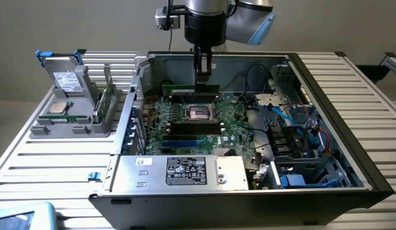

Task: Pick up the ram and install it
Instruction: 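Insert the ram into the slot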

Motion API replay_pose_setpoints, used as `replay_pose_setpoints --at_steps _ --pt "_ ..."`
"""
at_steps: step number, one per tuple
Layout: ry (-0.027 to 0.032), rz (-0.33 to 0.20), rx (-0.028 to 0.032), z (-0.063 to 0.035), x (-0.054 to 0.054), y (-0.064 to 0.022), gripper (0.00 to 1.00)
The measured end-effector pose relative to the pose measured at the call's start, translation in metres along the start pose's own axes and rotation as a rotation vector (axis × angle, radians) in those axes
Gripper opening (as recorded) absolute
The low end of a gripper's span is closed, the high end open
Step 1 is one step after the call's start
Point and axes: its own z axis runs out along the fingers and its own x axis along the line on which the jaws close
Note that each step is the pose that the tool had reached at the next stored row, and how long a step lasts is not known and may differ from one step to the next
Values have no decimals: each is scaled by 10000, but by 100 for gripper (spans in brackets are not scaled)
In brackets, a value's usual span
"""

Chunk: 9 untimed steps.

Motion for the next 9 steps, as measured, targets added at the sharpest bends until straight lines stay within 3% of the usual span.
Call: replay_pose_setpoints --at_steps 3,9 --pt "32 0 -2 53 -10 -23 13" --pt "33 0 -1 161 8 -27 13"
